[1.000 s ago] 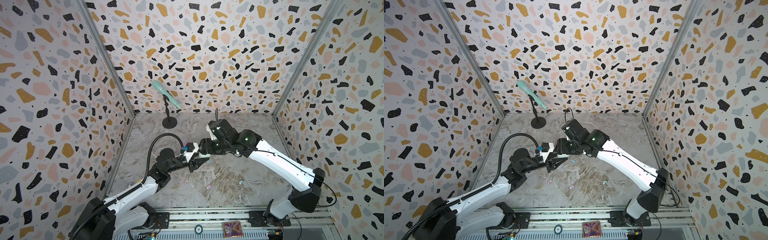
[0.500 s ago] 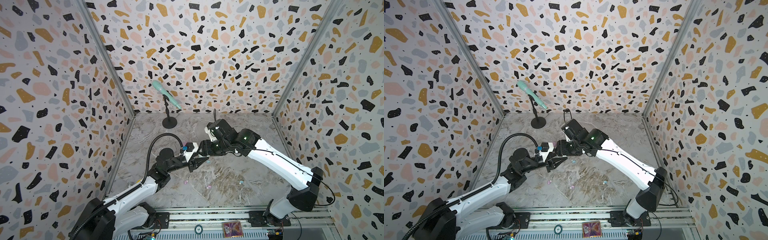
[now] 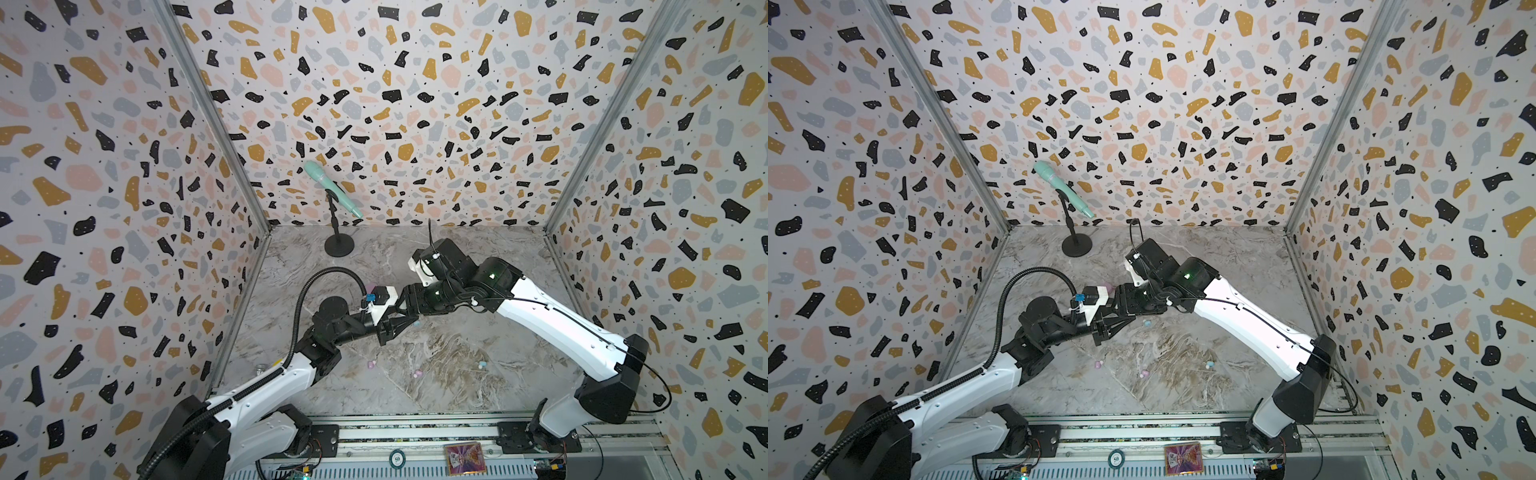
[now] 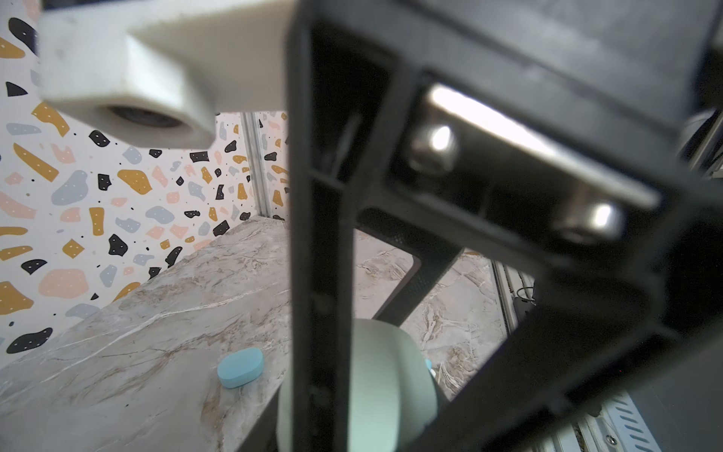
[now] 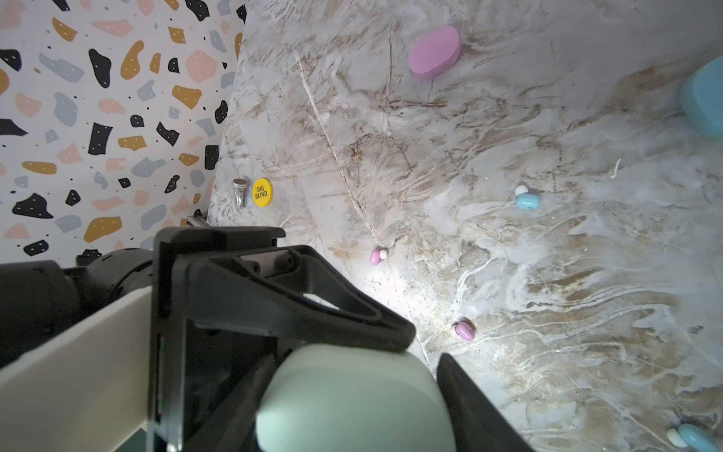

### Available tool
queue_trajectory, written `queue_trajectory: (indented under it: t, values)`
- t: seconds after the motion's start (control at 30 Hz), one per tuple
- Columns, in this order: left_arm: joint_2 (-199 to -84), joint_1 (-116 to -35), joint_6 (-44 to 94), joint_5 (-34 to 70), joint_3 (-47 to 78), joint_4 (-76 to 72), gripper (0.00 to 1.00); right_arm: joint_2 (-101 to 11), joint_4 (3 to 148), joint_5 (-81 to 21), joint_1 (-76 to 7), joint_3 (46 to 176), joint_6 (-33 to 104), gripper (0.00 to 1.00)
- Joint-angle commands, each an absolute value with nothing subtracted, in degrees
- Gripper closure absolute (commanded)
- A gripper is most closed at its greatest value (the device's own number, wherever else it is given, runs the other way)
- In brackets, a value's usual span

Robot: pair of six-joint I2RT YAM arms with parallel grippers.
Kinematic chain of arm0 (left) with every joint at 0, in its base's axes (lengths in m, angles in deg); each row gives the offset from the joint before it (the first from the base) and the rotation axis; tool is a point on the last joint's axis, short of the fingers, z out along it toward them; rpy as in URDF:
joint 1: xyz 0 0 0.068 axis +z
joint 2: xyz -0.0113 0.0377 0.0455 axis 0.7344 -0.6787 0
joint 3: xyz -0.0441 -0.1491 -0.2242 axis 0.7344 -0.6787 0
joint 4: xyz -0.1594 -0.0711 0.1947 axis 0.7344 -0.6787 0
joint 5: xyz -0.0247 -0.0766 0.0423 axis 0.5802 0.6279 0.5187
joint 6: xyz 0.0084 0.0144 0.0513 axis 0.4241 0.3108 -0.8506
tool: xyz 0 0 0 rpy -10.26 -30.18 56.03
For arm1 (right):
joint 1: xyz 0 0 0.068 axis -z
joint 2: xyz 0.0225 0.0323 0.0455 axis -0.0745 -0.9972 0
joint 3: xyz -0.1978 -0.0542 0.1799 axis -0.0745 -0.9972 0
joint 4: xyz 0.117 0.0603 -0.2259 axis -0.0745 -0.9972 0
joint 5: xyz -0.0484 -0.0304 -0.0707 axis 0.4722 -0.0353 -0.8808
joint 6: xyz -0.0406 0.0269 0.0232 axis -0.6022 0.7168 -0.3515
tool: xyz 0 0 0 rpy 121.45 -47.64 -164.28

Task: Insert wireless bluetooth earbuds into charging case
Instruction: Place the charging case at the middle-right of the table.

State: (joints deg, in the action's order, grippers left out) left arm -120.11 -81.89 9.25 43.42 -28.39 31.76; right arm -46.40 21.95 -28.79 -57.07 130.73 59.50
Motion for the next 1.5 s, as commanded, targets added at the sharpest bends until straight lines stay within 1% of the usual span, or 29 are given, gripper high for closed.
queue_trajectory:
  t: [0.0, 0.1, 0.17, 0.27, 0.3, 0.33, 0.37, 0.4, 0.6, 0.83, 0.9, 1.07, 1.47]
  values:
    - [-119.6, -82.0, 8.4, 43.9, -27.0, 33.8, 0.63, -43.7, 21.9, -27.3, -56.9, 129.8, 59.1, 0.42]
    - [-119.9, -82.0, 8.4, 44.2, -26.6, 33.0, 0.61, -43.4, 22.5, -27.7, -56.5, 129.6, 59.3, 0.46]
    - [-120.2, -82.0, 8.4, 44.1, -26.4, 32.0, 0.53, -42.6, 22.7, -28.4, -55.9, 128.9, 59.3, 0.46]
    - [-120.0, -82.0, 9.0, 42.4, -26.3, 30.0, 0.31, -40.6, 23.1, -29.5, -53.4, 126.2, 59.1, 0.46]
    - [-119.6, -82.0, 9.5, 41.0, -26.7, 29.5, 0.22, -39.7, 23.1, -30.1, -52.2, 125.0, 58.6, 0.46]
    - [-119.0, -82.0, 9.9, 40.0, -27.3, 29.0, 0.10, -38.8, 22.9, -30.7, -50.8, 123.6, 58.2, 0.46]
    - [-118.3, -82.0, 10.1, 38.7, -27.8, 28.4, 0.04, -38.0, 22.8, -31.5, -49.5, 122.2, 57.5, 0.46]
    - [-117.6, -82.0, 10.5, 37.0, -28.4, 27.5, 0.00, -36.9, 22.8, -32.2, -47.5, 120.0, 56.8, 0.46]
    - [-113.6, -82.0, 11.8, 26.6, -30.1, 20.4, 0.00, -30.9, 28.2, -34.7, -31.6, 101.7, 50.0, 0.46]
    - [-112.0, -82.0, 13.5, 17.7, -30.1, 15.1, 0.00, -29.6, 36.7, -41.4, -17.3, 87.3, 43.7, 0.46]
    - [-111.9, -82.0, 14.5, 16.1, -30.7, 15.0, 0.00, -29.9, 39.7, -41.8, -13.3, 83.9, 42.3, 0.46]
    - [-111.3, -82.0, 16.0, 12.3, -31.9, 15.0, 0.00, -32.7, 44.5, -42.5, -7.9, 79.4, 39.9, 0.46]
    - [-111.5, -81.3, 15.5, 10.6, -32.2, 15.7, 0.00, -39.6, 51.0, -42.4, -6.9, 74.3, 42.2, 0.43]
